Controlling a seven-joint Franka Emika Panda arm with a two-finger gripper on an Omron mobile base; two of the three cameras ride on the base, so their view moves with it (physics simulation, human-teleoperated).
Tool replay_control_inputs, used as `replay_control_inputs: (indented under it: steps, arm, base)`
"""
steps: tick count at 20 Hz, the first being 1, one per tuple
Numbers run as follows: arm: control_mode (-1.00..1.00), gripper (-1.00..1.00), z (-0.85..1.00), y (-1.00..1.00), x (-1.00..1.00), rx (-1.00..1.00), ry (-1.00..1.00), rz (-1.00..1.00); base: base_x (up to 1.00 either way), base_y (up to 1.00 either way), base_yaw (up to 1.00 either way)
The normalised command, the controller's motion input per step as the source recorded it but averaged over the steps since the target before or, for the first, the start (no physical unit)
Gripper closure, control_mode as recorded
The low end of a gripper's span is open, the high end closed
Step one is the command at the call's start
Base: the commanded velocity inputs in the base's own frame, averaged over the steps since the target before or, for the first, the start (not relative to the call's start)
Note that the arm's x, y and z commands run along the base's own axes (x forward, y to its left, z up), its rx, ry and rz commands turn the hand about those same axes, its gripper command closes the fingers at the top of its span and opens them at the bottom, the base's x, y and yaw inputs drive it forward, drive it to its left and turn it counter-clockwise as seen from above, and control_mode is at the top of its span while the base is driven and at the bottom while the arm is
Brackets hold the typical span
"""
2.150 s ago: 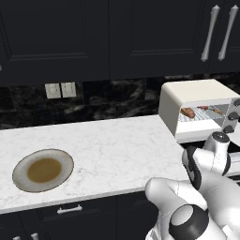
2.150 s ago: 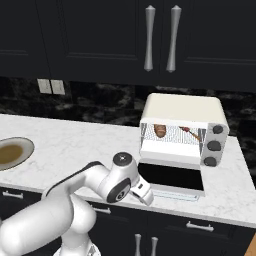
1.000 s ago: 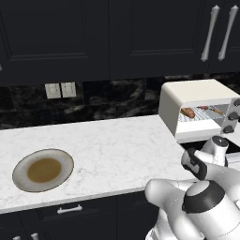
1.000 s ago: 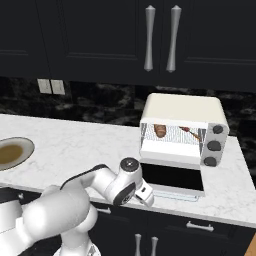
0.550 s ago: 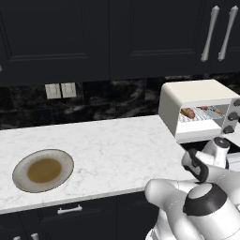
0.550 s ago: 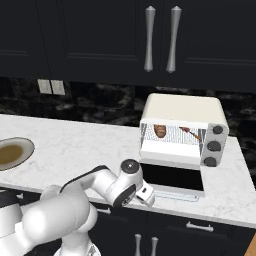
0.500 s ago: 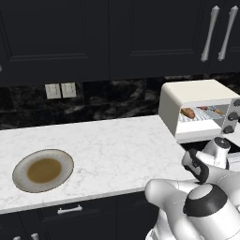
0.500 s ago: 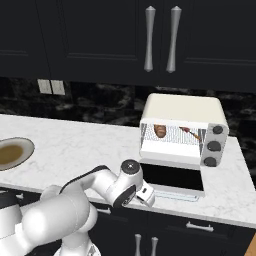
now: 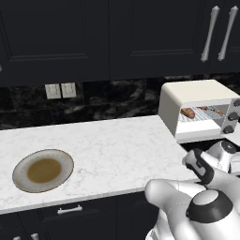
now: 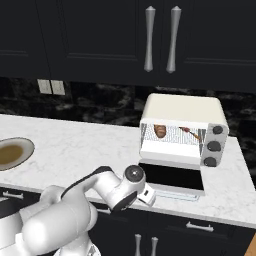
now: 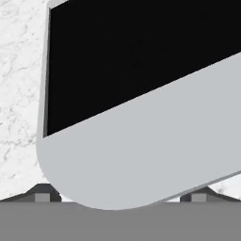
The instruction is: Pick up the kebab skewer and baguette bread, and place them inside the toaster oven. Close the toaster oven door and start by setting the timer.
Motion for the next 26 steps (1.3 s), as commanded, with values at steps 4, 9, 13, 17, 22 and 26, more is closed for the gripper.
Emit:
replay_control_inputs:
  steps: [4,9,13,17,22,26]
  arm:
    - [-1.0,-1.0,0.14,0.15,0.43,-0.12,-0.19,0.0]
    - [-1.0,-1.0,0.25,0.05,0.52,-0.15,-0.19,-0.03]
    - [-1.0,-1.0,0.36,0.0,0.49,-0.15,-0.2,-0.04]
    - [-1.0,-1.0,0.38,0.04,0.51,-0.17,-0.24,-0.05]
    - [-1.0,-1.0,0.23,0.1,0.54,-0.19,-0.29,-0.06]
    - [-1.0,-1.0,0.11,0.18,0.52,-0.19,-0.35,-0.05]
  base:
    - [0.0,0.0,0.0]
    - [0.0,0.0,0.0]
    - [0.0,0.0,0.0]
    - [0.0,0.0,0.0]
    - [0.0,0.0,0.0]
    - [0.0,0.0,0.0]
